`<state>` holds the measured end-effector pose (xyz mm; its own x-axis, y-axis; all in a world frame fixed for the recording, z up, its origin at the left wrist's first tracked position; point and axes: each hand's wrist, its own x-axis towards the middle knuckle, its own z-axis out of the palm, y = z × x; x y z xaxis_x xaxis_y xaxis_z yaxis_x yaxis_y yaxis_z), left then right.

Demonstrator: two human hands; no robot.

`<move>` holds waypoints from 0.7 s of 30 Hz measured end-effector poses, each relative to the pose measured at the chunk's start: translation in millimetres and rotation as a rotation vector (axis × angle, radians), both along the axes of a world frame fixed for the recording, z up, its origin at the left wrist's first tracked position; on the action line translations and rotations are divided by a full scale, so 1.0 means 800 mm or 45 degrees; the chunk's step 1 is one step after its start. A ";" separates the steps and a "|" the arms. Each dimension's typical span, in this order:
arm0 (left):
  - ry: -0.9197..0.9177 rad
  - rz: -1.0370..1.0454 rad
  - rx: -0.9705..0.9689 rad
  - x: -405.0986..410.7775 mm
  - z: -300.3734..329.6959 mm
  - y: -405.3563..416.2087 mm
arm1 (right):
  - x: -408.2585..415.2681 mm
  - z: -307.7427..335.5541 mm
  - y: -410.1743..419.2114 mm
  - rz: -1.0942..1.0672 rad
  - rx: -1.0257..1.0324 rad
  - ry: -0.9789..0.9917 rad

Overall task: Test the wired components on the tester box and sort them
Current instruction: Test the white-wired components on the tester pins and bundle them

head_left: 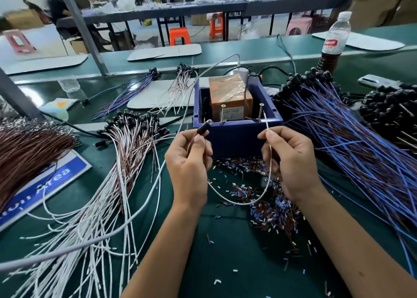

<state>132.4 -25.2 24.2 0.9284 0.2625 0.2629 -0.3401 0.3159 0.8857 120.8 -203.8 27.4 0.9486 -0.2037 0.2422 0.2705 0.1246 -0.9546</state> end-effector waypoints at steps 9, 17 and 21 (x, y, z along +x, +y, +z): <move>0.119 0.121 0.063 0.014 0.022 -0.010 | 0.001 -0.004 -0.006 0.059 -0.031 0.000; 0.248 0.087 -0.061 0.012 0.041 -0.032 | 0.002 -0.005 -0.012 0.113 -0.049 0.003; 0.304 0.130 -0.010 0.015 0.045 -0.042 | 0.003 -0.007 -0.014 0.117 -0.043 0.016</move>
<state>144.8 -58.5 60.0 0.9325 0.3592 0.0369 -0.1520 0.2979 0.9424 123.5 -214.9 21.7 0.9659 -0.1075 0.2357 0.2477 0.1164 -0.9618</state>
